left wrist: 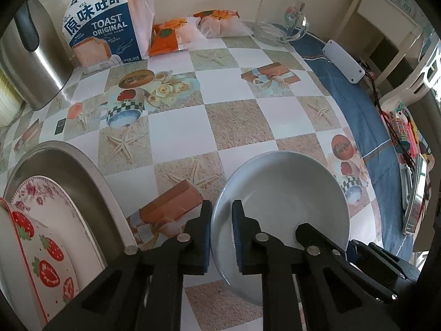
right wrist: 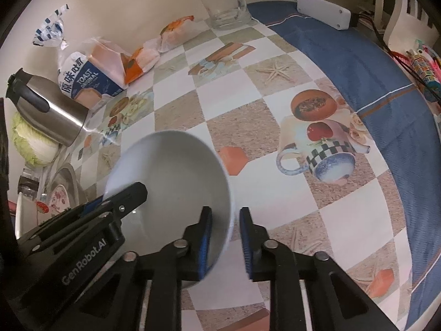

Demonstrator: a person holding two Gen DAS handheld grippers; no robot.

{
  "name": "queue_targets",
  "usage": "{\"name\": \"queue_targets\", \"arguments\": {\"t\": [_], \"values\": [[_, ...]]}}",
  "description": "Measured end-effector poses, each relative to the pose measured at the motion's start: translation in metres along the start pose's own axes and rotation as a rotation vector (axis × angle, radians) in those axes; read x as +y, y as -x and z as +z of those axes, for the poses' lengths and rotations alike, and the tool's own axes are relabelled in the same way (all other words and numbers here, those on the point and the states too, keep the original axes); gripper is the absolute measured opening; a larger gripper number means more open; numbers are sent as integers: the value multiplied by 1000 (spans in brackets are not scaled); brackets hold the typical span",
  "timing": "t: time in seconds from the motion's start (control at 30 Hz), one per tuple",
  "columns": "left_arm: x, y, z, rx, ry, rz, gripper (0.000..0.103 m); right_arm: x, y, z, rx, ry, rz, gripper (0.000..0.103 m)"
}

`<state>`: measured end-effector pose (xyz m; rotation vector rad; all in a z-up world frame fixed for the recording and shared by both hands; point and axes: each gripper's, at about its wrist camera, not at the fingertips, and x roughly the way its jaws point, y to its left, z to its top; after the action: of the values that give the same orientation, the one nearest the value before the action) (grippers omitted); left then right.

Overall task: Organize plates and bowls
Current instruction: 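Lift the white round bowl with both tools and carry it over the basin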

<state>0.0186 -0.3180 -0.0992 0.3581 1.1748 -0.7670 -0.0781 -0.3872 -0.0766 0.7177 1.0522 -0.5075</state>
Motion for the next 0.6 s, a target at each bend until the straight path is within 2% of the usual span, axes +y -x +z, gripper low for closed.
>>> {"name": "queue_targets", "arguments": {"t": [0.27,0.6], "values": [[-2,15,2,-25,-2,-19,13,3,8,0,2,-8,-5,17],[9,85,6,-154,-10,-18,13,30,64,4,-110,28,20,18]]}}
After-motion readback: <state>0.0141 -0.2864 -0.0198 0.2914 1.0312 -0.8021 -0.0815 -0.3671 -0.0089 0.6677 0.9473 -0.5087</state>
